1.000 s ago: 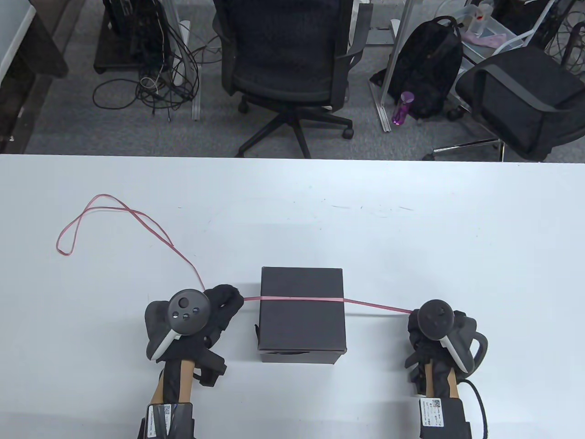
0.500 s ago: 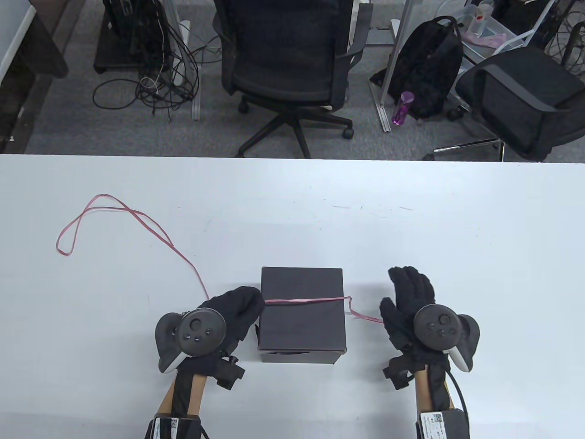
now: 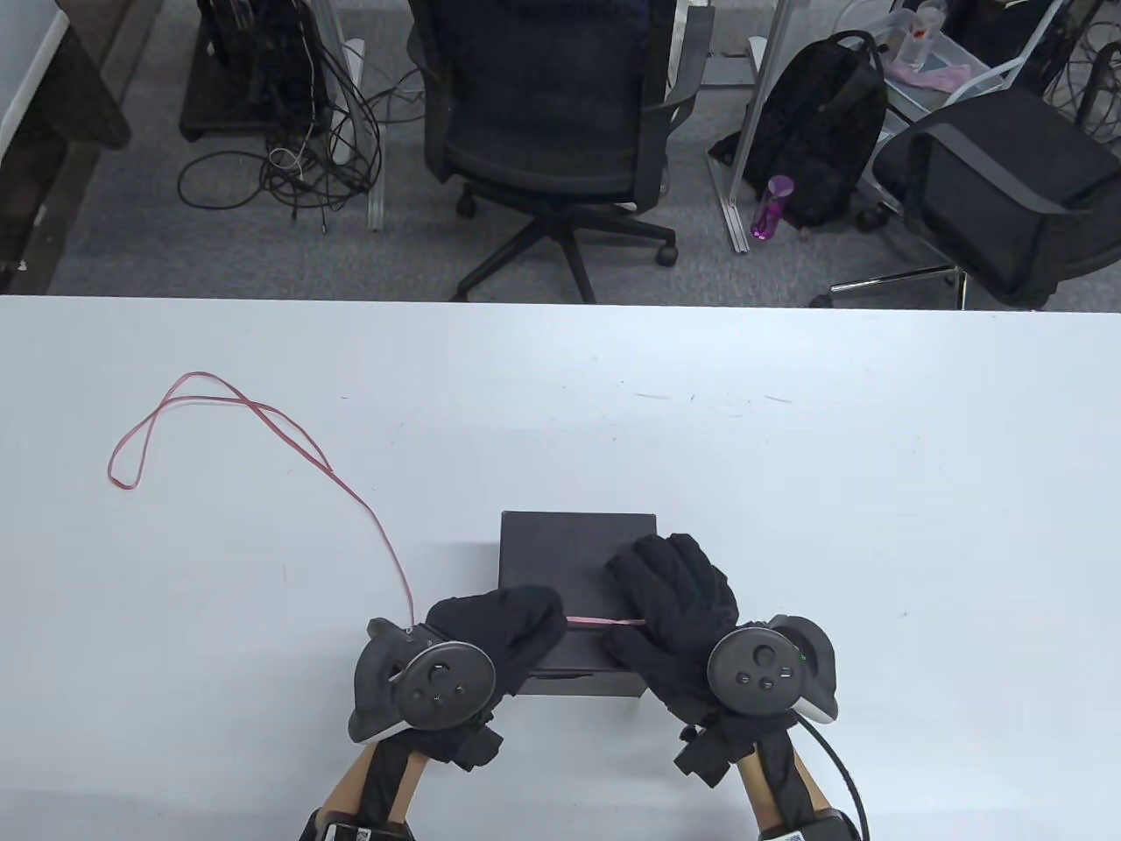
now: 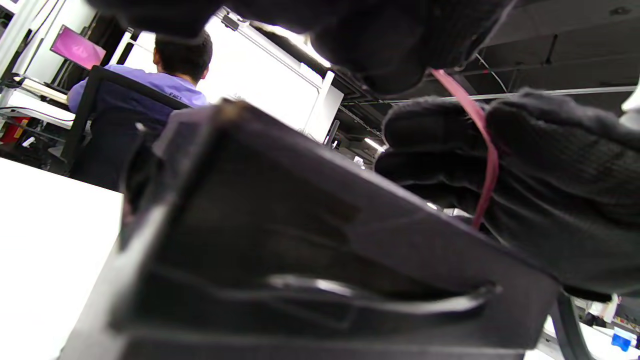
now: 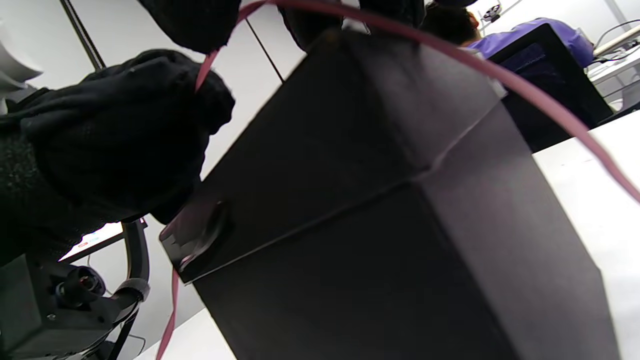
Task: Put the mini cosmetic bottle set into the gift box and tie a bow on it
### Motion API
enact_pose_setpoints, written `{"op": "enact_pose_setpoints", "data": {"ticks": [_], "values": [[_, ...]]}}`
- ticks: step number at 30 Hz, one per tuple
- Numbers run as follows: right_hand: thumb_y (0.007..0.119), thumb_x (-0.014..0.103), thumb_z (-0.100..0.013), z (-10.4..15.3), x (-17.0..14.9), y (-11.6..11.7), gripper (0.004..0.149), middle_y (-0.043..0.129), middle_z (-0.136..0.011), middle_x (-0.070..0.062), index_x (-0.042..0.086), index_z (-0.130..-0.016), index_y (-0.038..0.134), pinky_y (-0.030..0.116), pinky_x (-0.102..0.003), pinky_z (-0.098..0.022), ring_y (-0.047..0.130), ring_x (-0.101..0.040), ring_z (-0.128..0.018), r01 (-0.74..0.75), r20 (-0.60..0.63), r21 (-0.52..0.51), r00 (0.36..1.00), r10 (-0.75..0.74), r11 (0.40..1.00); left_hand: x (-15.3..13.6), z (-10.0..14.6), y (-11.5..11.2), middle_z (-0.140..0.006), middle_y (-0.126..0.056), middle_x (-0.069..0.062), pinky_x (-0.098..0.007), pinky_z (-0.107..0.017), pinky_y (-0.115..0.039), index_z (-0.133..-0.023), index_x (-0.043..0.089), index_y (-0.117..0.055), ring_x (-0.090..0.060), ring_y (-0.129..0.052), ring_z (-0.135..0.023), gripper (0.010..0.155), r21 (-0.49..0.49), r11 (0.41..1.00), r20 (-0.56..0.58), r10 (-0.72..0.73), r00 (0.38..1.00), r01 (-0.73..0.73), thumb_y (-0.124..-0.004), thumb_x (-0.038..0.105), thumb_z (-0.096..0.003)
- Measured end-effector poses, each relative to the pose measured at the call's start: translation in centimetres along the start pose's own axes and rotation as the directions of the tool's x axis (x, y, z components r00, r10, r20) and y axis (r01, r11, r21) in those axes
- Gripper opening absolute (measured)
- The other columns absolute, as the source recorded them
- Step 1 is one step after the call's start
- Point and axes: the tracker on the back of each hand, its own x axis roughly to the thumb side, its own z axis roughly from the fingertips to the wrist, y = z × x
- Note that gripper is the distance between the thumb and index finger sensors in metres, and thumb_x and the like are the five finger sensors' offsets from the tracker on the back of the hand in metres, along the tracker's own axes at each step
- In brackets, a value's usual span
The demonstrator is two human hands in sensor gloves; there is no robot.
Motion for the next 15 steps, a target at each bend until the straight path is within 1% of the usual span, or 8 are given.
{"op": "enact_pose_setpoints", "data": {"ticks": [3, 7, 10, 13, 15], "values": [[0.06, 0.044, -0.062, -0.1, 0.7, 0.1, 0.07, 0.041, -0.114, -0.039, -0.003, -0.114, 0.049, 0.03, -0.085, -0.059, 0.026, -0.064, -0.097, -0.027, 0.026, -0.001, 0.999, 0.027, 1.0, 0.4, 0.0, -0.4, -0.047, -0.09, 0.018, -0.03, -0.024, -0.089, -0.083, 0.027, -0.085, -0.004, -0.088, -0.014, 0.042, -0.001, 1.0, 0.017, -0.017, 1.0, 0.017, -0.071, 0.053, -0.0536], [0.053, 0.04, -0.063, 0.0, 1.0, 0.1, 0.064, 0.051, -0.111, -0.039, -0.007, -0.104, 0.065, 0.033, -0.084, -0.058, 0.033, -0.065, -0.096, 0.001, 0.016, -0.022, 1.0, 0.0, 1.0, 0.7, 0.0, -0.9, -0.047, -0.09, 0.018, -0.03, -0.024, -0.089, -0.083, 0.027, -0.085, -0.004, -0.088, -0.015, 0.042, -0.001, 1.0, 0.035, -0.026, 0.999, 0.027, -0.071, 0.053, -0.0535], [0.05, 0.038, -0.063, 0.0, 0.9, 0.2, 0.063, 0.052, -0.11, -0.04, -0.008, -0.102, 0.068, 0.034, -0.084, -0.058, 0.034, -0.066, -0.094, 0.028, -0.003, -0.016, 1.0, -0.028, 0.999, 1.0, 0.0, -1.1, -0.047, -0.09, 0.018, -0.03, -0.025, -0.089, -0.083, 0.028, -0.084, -0.004, -0.088, -0.015, 0.042, 0.007, 0.999, 0.053, -0.033, 0.998, 0.033, -0.071, 0.053, -0.0534], [0.052, 0.036, -0.062, -0.2, 1.0, 0.3, 0.059, 0.052, -0.11, -0.039, -0.007, -0.099, 0.072, 0.033, -0.084, -0.057, 0.033, -0.066, -0.094, 0.04, 0.003, 0.032, 0.999, -0.04, 0.999, 1.2, 0.0, -1.2, -0.048, -0.089, 0.018, -0.03, -0.025, -0.089, -0.084, 0.028, -0.083, -0.004, -0.089, -0.016, 0.042, 0.015, 0.999, 0.058, -0.04, 0.998, 0.039, -0.07, 0.053, -0.0535], [0.056, 0.032, -0.062, -0.3, 1.0, 0.3, 0.051, 0.053, -0.11, -0.038, -0.004, -0.092, 0.076, 0.033, -0.084, -0.058, 0.033, -0.066, -0.094, 0.04, 0.013, 0.037, 0.999, -0.041, 0.999, 1.2, 0.0, -1.2, -0.048, -0.089, 0.018, -0.03, -0.025, -0.089, -0.084, 0.028, -0.083, -0.004, -0.089, -0.016, 0.042, 0.016, 0.999, 0.058, -0.039, 0.998, 0.038, -0.07, 0.053, -0.0536]]}}
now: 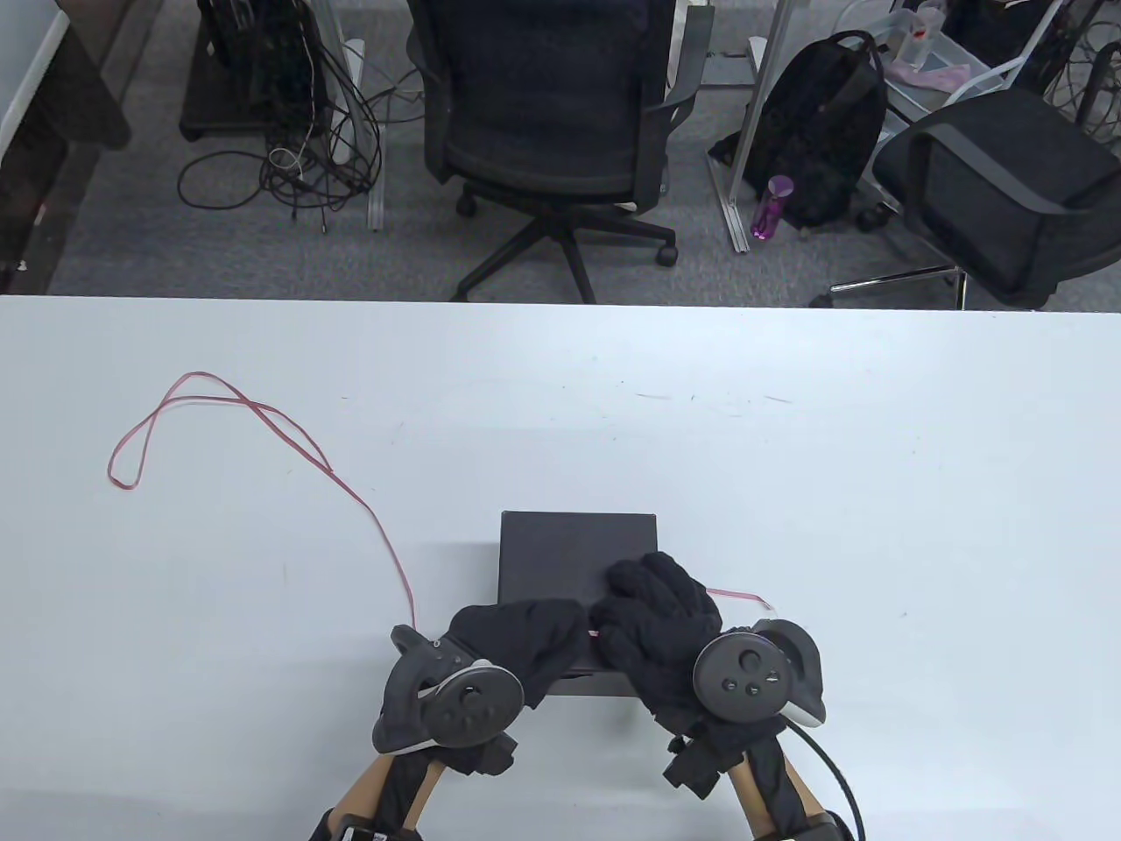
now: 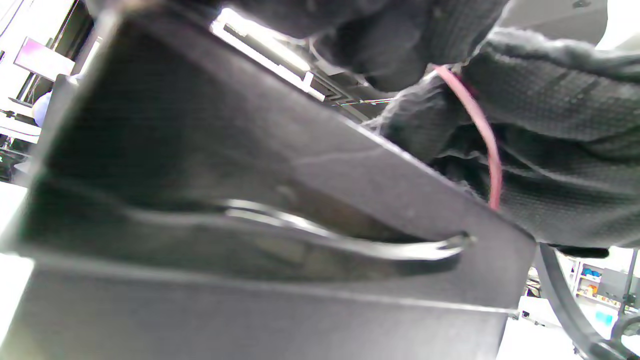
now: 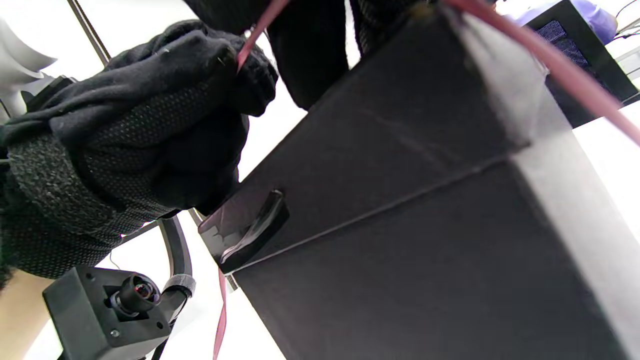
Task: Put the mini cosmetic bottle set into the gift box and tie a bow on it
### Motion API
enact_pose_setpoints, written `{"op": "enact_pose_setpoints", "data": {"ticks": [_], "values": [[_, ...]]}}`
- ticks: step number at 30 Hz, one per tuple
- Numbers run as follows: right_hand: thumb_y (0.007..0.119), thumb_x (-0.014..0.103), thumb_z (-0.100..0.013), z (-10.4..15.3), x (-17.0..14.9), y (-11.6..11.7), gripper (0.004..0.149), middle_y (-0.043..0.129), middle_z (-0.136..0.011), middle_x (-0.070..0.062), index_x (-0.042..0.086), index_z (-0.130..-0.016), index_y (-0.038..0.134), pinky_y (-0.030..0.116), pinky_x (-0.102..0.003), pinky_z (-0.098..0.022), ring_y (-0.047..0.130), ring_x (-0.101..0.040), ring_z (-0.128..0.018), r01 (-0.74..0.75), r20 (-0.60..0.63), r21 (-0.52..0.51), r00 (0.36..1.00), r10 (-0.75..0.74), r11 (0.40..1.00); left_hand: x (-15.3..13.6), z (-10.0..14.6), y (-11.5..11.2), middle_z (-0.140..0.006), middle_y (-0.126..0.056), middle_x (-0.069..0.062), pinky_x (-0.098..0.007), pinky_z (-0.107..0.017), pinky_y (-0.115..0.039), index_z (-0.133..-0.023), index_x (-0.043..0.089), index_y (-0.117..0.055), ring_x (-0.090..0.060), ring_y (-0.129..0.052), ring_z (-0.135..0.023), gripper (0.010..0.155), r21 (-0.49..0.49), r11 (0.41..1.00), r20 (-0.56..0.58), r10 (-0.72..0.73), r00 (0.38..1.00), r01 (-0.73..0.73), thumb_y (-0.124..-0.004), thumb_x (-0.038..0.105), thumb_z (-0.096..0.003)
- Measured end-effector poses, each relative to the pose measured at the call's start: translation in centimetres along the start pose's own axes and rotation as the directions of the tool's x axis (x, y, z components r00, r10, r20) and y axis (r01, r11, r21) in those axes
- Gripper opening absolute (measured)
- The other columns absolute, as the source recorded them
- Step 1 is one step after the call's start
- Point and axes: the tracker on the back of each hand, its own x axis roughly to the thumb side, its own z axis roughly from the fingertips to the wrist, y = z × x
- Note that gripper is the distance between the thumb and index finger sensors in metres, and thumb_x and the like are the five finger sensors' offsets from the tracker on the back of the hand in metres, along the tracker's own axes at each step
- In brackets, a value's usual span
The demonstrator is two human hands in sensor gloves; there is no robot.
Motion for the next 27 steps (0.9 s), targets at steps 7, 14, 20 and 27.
{"op": "enact_pose_setpoints", "data": {"ticks": [7, 14, 20, 27], "values": [[0.063, 0.026, -0.059, 0.1, 0.8, -0.6, 0.042, 0.06, -0.107, -0.034, -0.002, -0.085, 0.079, 0.045, -0.079, -0.059, 0.046, -0.063, -0.093, -0.057, 0.039, -0.033, 0.998, 0.058, 0.998, -0.1, 0.0, 0.1, -0.049, -0.09, 0.018, -0.03, -0.026, -0.089, -0.085, 0.029, -0.083, -0.004, -0.089, -0.017, 0.042, -0.004, 1.0, 0.0, 0.009, 1.0, -0.009, -0.07, 0.054, -0.0535], [0.064, 0.024, -0.056, 0.4, 0.7, -1.7, 0.041, 0.077, -0.094, -0.031, -0.001, -0.085, 0.079, 0.084, -0.047, -0.043, 0.094, -0.026, -0.059, -0.112, 0.022, -0.081, 0.993, 0.114, 0.99, -0.9, 0.0, 0.6, -0.049, -0.09, 0.018, -0.03, -0.026, -0.089, -0.085, 0.029, -0.083, -0.005, -0.09, -0.017, 0.042, 0.003, 1.0, -0.037, 0.009, 0.999, -0.009, -0.07, 0.054, -0.0534], [0.065, 0.026, -0.056, 0.6, 0.4, -2.4, 0.039, 0.085, -0.085, -0.026, 0.002, -0.082, 0.082, 0.085, -0.03, -0.023, 0.09, -0.008, -0.027, -0.206, -0.022, -0.093, 0.979, 0.205, 0.974, -2.1, 0.1, 1.2, -0.048, -0.09, 0.018, -0.03, -0.026, -0.089, -0.084, 0.029, -0.084, -0.005, -0.089, -0.016, 0.042, 0.012, 0.997, -0.087, -0.076, 0.993, 0.077, -0.071, 0.054, -0.0527], [0.066, 0.027, -0.056, 1.0, -0.5, -3.5, 0.038, 0.086, -0.084, -0.023, 0.003, -0.081, 0.083, 0.084, -0.028, -0.02, 0.089, -0.007, -0.024, -0.361, -0.093, -0.104, 0.931, 0.353, 0.927, -4.0, 0.2, 1.6, -0.048, -0.091, 0.018, -0.03, -0.026, -0.089, -0.083, 0.029, -0.085, -0.005, -0.089, -0.016, 0.042, -0.004, 0.994, -0.161, -0.107, 0.981, 0.108, -0.072, 0.054, -0.0524]]}}
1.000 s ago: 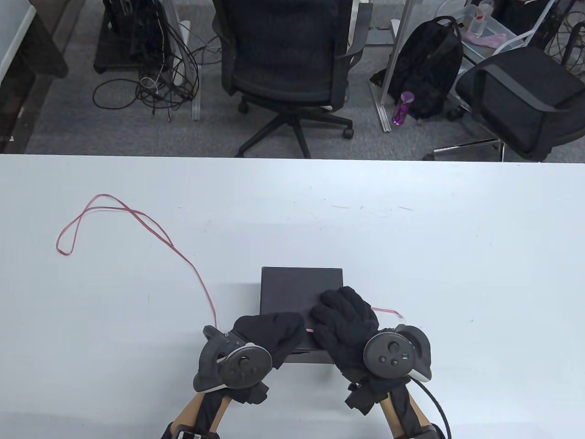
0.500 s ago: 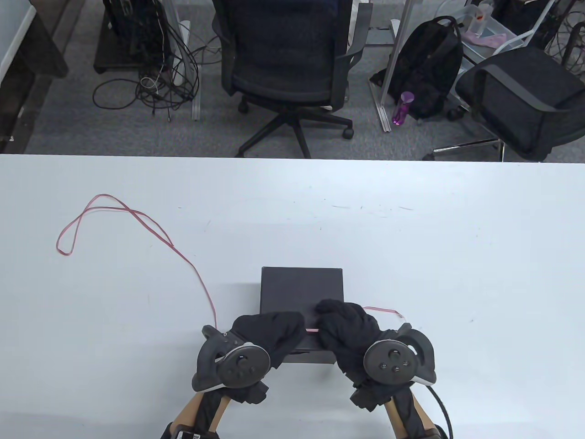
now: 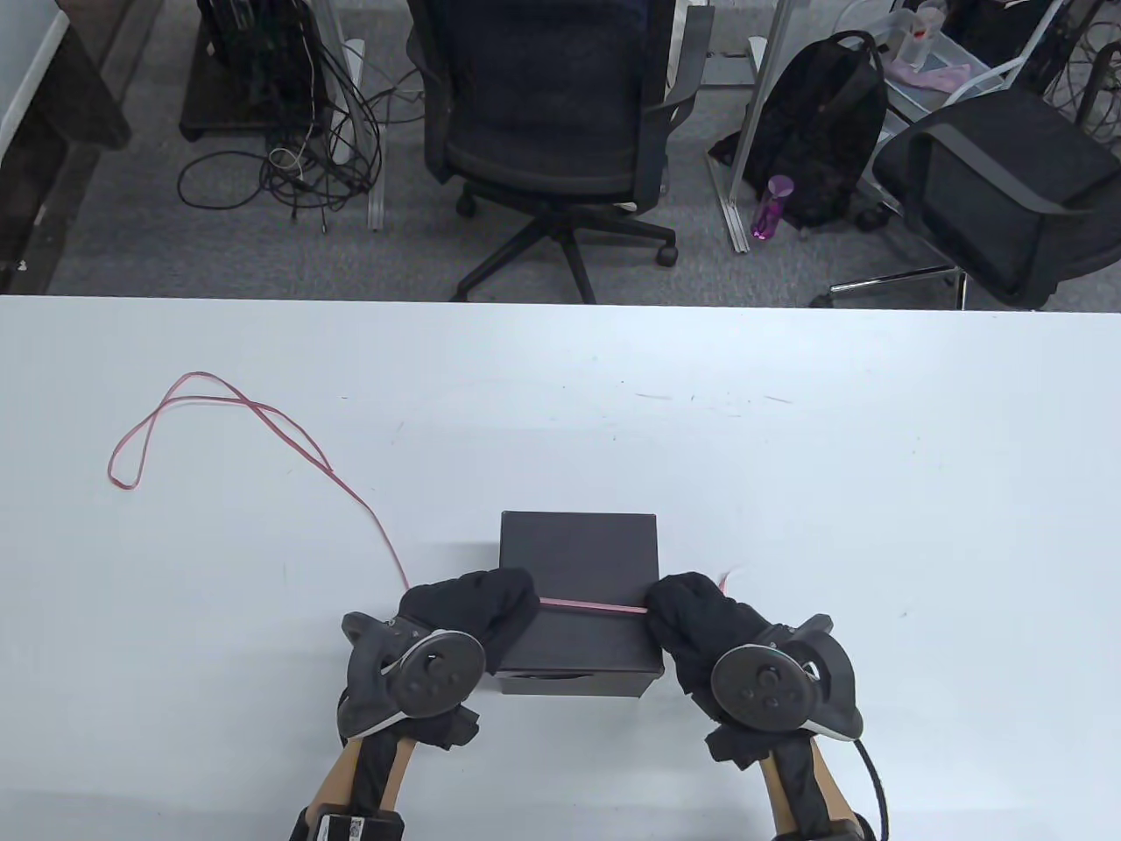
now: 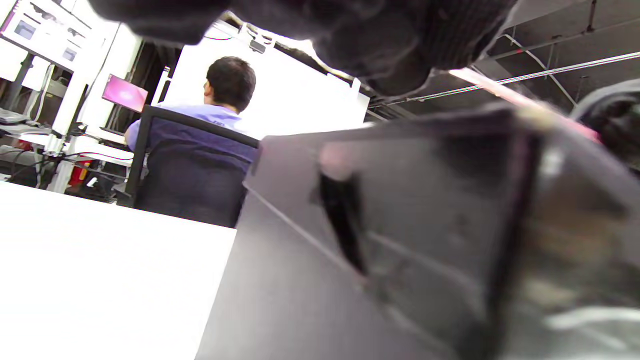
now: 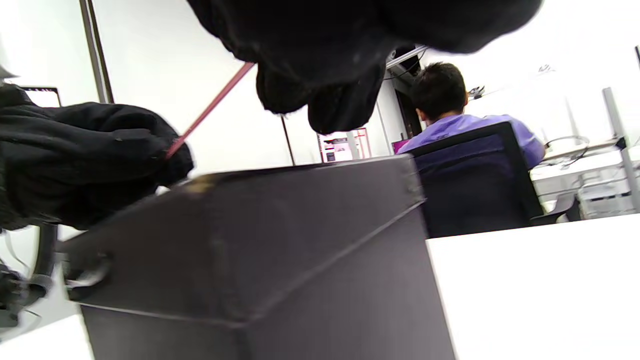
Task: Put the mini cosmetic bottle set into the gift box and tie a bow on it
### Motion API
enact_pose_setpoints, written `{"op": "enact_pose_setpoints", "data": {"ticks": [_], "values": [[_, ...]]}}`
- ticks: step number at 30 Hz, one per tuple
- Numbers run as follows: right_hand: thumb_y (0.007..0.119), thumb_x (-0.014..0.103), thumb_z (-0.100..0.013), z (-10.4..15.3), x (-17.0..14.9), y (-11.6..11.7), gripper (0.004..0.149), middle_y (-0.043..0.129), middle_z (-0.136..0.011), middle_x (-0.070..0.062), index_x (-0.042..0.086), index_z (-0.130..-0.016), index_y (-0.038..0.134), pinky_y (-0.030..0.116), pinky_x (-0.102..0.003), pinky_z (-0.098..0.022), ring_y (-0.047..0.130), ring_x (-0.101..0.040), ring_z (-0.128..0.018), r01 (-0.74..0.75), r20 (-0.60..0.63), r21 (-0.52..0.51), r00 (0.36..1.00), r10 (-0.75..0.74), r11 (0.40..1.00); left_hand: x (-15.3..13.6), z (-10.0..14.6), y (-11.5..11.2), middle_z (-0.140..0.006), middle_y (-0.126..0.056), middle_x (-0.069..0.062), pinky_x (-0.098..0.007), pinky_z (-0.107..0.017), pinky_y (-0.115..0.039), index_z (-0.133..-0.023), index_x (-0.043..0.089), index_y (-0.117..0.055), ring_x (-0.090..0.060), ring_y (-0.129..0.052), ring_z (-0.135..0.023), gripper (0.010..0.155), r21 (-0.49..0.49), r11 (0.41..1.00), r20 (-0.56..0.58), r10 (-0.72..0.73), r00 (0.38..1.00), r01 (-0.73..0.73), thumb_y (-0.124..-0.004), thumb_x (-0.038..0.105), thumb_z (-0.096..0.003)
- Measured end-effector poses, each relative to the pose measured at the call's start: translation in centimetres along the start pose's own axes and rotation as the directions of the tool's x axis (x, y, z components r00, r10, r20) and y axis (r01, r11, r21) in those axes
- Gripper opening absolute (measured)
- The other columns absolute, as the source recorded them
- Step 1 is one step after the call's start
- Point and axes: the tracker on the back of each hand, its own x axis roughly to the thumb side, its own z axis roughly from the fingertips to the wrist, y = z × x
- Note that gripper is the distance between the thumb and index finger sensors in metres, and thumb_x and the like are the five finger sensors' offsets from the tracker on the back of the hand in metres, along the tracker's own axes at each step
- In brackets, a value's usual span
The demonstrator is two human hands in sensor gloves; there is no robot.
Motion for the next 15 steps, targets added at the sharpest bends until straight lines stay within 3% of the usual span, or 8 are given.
{"op": "enact_pose_setpoints", "data": {"ticks": [5, 15], "values": [[0.066, 0.027, -0.056, 0.2, -1.9, -0.2, 0.038, 0.086, -0.084, -0.022, 0.004, -0.081, 0.083, 0.084, -0.027, -0.019, 0.089, -0.007, -0.024, -0.112, -0.078, 0.0, 0.991, 0.112, 0.994, -1.2, -0.2, -0.1, -0.048, -0.091, 0.018, -0.03, -0.026, -0.089, -0.083, 0.029, -0.085, -0.004, -0.089, -0.016, 0.042, -0.03, 0.997, -0.049, -0.073, 0.996, 0.071, -0.072, 0.055, -0.0522], [0.066, 0.028, -0.055, 0.8, -6.5, 0.6, 0.038, 0.087, -0.084, -0.022, 0.004, -0.081, 0.083, 0.084, -0.028, -0.019, 0.089, -0.007, -0.024, -0.185, -0.256, 0.07, 0.946, 0.197, 0.98, -3.6, -0.3, -0.6, -0.047, -0.09, 0.018, -0.03, -0.025, -0.089, -0.083, 0.029, -0.085, -0.004, -0.089, -0.016, 0.042, -0.107, 0.994, -0.138, -0.048, 0.989, 0.033, -0.072, 0.055, -0.0524]]}}
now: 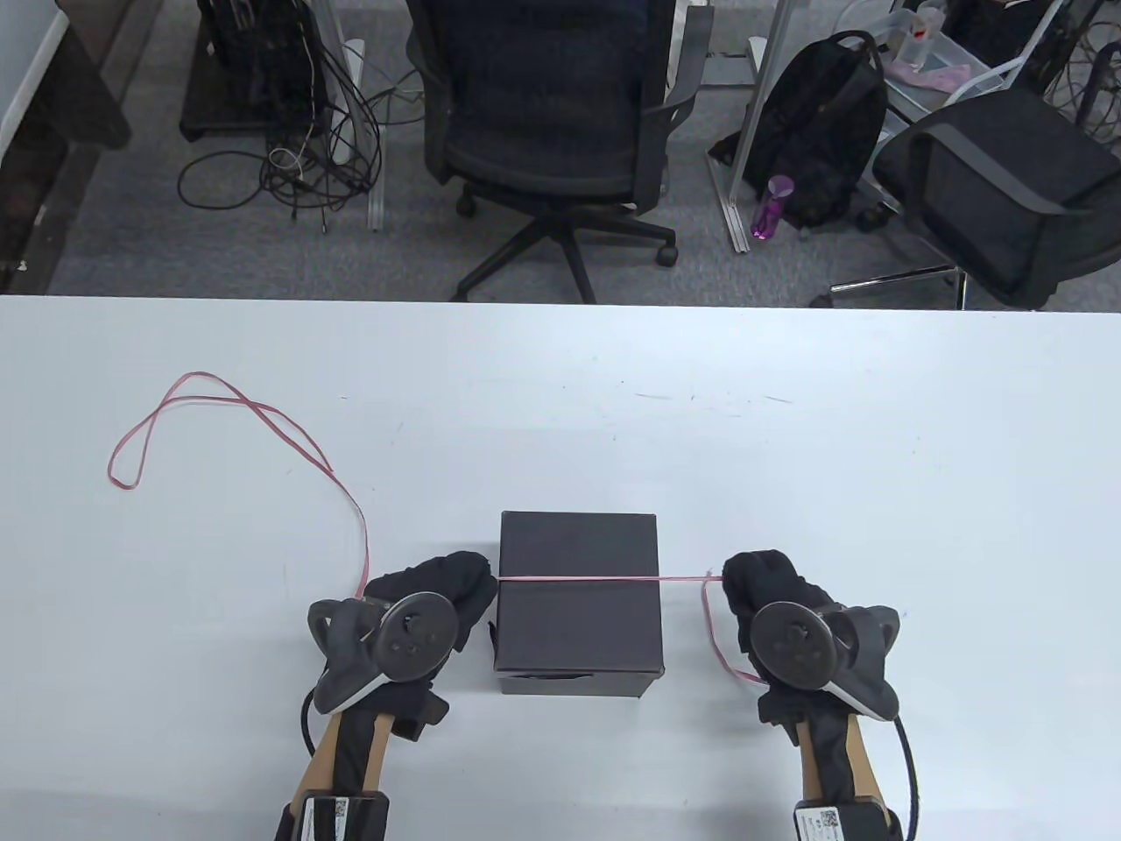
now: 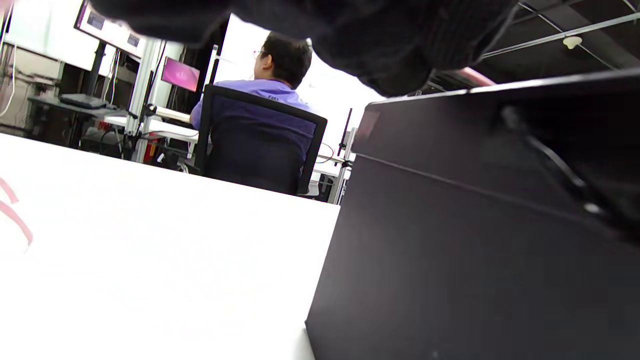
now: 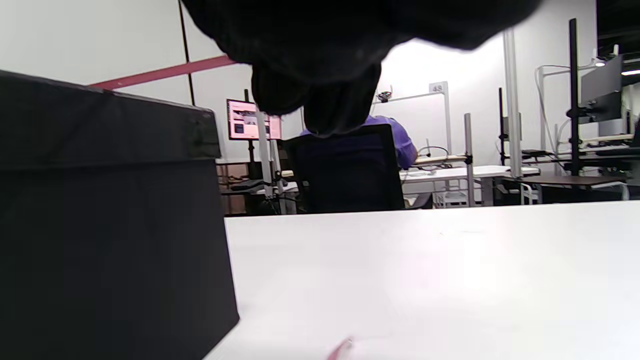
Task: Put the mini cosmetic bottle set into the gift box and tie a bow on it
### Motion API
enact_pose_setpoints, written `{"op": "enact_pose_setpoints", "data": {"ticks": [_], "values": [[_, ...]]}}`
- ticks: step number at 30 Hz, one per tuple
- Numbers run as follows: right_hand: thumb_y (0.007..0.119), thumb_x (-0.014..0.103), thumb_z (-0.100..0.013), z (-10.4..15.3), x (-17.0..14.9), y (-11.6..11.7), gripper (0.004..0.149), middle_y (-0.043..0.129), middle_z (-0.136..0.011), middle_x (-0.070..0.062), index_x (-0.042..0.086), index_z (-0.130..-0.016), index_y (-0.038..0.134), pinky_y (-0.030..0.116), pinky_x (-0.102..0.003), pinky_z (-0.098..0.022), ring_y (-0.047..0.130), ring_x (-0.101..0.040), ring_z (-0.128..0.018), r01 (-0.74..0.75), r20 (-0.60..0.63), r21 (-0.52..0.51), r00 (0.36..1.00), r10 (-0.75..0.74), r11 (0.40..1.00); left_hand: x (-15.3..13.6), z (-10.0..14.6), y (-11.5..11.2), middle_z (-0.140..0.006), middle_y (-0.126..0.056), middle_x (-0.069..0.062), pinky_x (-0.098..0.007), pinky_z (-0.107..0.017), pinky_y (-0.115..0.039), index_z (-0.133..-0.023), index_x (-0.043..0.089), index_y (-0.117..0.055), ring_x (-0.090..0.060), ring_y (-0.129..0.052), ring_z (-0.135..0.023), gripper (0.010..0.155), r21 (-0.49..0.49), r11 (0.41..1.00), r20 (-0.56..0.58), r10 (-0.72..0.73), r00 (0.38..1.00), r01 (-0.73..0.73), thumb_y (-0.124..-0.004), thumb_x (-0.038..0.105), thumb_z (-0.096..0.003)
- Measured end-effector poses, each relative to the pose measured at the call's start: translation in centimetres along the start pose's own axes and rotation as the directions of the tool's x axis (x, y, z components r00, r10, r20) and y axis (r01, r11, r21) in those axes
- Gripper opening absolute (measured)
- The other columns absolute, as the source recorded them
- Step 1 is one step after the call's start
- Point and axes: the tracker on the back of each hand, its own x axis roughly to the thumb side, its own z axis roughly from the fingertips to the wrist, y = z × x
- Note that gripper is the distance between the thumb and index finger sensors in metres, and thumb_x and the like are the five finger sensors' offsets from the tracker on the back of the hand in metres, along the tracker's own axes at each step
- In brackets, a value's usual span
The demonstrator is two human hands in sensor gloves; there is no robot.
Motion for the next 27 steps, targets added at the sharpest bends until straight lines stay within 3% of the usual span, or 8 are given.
{"op": "enact_pose_setpoints", "data": {"ticks": [13, 27], "values": [[0.066, 0.028, -0.055, 0.2, -4.7, 1.7, 0.039, 0.087, -0.084, -0.022, 0.004, -0.081, 0.083, 0.084, -0.028, -0.019, 0.089, -0.008, -0.024, -0.034, -0.2, 0.035, 0.979, 0.04, 0.999, -1.1, -0.1, 0.1, -0.048, -0.09, 0.018, -0.03, -0.025, -0.089, -0.084, 0.029, -0.085, -0.004, -0.089, -0.016, 0.042, -0.013, 0.998, -0.03, 0.053, 0.998, -0.053, -0.072, 0.054, -0.0525], [0.066, 0.027, -0.056, 0.8, -8.2, 4.6, 0.039, 0.087, -0.083, -0.024, 0.003, -0.08, 0.084, 0.084, -0.029, -0.02, 0.089, -0.009, -0.025, -0.13, -0.372, 0.175, 0.909, 0.188, 0.976, -2.5, -0.1, 0.2, -0.048, -0.09, 0.018, -0.03, -0.026, -0.089, -0.085, 0.028, -0.084, -0.005, -0.089, -0.017, 0.042, -0.024, 0.993, -0.066, 0.111, 0.992, -0.113, -0.072, 0.053, -0.0531]]}}
